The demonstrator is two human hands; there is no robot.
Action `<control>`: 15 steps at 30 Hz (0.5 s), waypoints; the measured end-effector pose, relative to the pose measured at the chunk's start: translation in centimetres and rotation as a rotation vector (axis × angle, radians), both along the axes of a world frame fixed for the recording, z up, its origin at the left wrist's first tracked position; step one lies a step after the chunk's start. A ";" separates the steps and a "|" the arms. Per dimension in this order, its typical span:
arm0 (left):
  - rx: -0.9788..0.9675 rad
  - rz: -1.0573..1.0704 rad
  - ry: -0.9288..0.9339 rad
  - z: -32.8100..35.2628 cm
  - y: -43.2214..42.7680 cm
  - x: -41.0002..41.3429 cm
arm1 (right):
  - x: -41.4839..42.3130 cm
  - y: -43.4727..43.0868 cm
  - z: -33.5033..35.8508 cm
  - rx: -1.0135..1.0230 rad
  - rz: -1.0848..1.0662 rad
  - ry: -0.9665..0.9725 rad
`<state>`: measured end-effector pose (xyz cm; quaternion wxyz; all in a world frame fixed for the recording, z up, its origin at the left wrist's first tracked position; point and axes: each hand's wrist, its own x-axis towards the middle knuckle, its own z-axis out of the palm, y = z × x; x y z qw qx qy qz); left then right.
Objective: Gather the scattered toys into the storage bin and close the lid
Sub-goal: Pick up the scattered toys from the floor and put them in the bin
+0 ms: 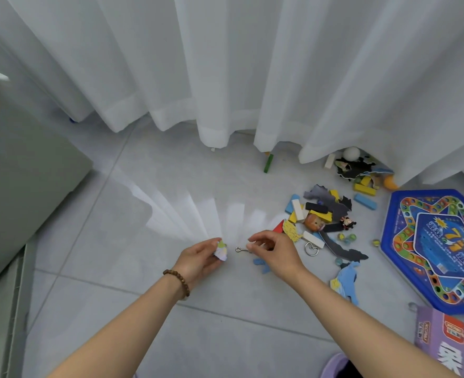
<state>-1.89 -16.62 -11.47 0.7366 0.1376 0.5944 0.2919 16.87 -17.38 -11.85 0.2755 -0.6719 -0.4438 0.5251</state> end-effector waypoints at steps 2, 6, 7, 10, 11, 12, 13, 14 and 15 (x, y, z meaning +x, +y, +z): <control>0.054 0.031 0.098 -0.4 0.0 -1.3 | -0.3 -0.2 -1.0 -0.023 0.100 -0.144; 0.111 0.047 0.209 -0.5 0.0 -1.8 | -1.5 -0.2 -2.0 0.034 0.197 -0.390; 0.112 0.037 0.225 -0.5 -0.1 -1.8 | -1.7 -0.1 -2.1 0.046 0.210 -0.437; 0.132 -0.074 0.229 -0.4 -0.2 -1.6 | -1.4 0.2 -2.2 0.046 0.234 -0.526; 0.141 -0.114 0.210 -0.3 -0.2 -1.5 | -1.3 0.3 -2.1 0.044 0.243 -0.528; 0.147 -0.145 0.187 -0.2 -0.2 -1.3 | -1.1 0.3 -2.1 0.053 0.266 -0.532; 0.149 -0.161 0.159 -0.1 -0.2 -1.2 | -1.0 0.4 -2.2 0.069 0.314 -0.550; 0.149 -0.168 0.125 0.1 -0.3 -1.0 | -0.9 0.4 -2.2 0.094 0.391 -0.595; 0.145 -0.170 0.094 0.1 -0.3 -0.9 | -1.0 0.4 -2.3 0.120 0.484 -0.661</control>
